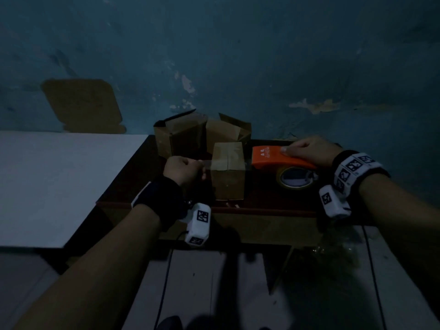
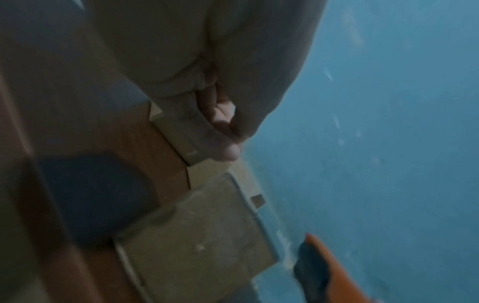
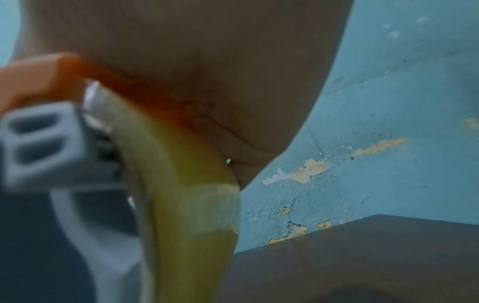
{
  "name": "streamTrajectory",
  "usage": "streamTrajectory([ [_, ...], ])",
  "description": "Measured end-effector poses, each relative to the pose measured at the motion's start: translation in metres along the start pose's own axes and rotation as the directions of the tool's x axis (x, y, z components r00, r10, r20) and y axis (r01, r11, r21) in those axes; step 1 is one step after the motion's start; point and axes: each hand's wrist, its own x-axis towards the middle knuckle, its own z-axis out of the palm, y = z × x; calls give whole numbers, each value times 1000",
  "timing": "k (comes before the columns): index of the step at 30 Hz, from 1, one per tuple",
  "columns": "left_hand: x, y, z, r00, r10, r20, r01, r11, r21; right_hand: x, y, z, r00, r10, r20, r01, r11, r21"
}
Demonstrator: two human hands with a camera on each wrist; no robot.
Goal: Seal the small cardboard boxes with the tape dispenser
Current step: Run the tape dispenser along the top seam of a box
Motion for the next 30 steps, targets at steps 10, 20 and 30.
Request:
streamTrajectory([
  [10,5,-5,1,999,-41,11,41,997,-63,4,4,2,1000,-2,-12,2,1000,-16],
  [20,21,-25,13,992,-123,10,122,973,-197,10,23,12,999,41,26,-41,999,21],
  [30,28,-37,25,973,-198,116,227,906,-356,17,28,20,996,57,63,-60,997,52],
])
